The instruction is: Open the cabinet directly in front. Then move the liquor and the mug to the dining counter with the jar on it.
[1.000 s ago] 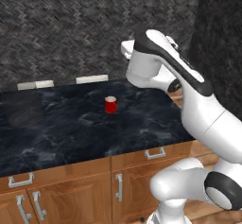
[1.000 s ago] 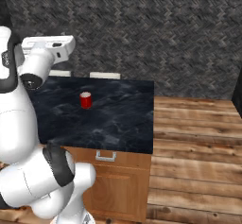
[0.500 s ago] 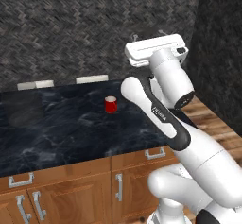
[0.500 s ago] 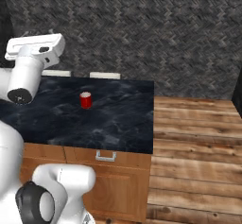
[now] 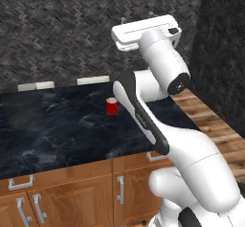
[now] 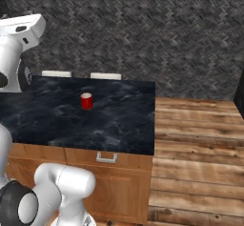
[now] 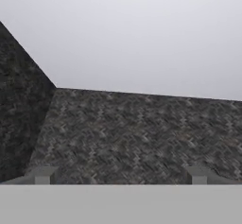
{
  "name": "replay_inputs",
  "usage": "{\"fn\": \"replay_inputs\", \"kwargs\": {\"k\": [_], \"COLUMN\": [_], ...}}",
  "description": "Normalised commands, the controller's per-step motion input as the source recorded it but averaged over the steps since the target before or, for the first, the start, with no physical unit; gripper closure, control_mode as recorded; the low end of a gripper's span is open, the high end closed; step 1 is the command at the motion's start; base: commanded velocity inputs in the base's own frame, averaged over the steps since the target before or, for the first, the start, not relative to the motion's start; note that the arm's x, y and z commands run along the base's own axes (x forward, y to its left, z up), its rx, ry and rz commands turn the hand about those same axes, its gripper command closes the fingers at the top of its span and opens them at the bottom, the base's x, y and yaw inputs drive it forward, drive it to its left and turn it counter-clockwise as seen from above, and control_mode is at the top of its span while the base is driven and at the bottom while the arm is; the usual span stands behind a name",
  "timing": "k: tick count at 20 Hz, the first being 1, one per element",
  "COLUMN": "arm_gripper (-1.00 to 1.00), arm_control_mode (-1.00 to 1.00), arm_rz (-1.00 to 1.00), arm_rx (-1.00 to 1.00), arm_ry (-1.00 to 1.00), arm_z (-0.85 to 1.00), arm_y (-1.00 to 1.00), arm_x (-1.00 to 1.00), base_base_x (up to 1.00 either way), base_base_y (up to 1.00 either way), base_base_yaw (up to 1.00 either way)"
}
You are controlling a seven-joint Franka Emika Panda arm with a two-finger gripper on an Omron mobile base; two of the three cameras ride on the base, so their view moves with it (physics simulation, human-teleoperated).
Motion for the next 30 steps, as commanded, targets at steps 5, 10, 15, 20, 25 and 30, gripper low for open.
{"fn": "replay_inputs", "kwargs": {"k": [5, 10, 15, 20, 25, 30], "arm_gripper": [-1.00, -1.00, -1.00, -1.00, -1.00, -1.00], "arm_control_mode": [-1.00, -1.00, -1.00, -1.00, -1.00, -1.00], "arm_rz": [0.16, 0.20, 0.23, 0.16, 0.00, -0.02], "arm_rx": [-0.07, -0.02, 0.02, 0.04, 0.00, 0.00], "arm_ry": [0.18, 0.29, 0.36, 0.34, 0.05, -0.05], "arm_z": [0.70, 0.11, -0.56, -1.00, -0.20, -0.54], "arm_y": [0.92, 0.90, 0.54, 0.13, 0.00, -0.17], "arm_x": [-0.79, -0.99, -0.97, -0.65, -0.06, 0.02], "base_base_x": [0.00, 0.00, 0.00, 0.00, 0.00, 0.00], "base_base_y": [0.00, 0.00, 0.00, 0.00, 0.00, 0.00], "base_base_yaw": [0.00, 0.00, 0.00, 0.00, 0.00, 0.00]}}
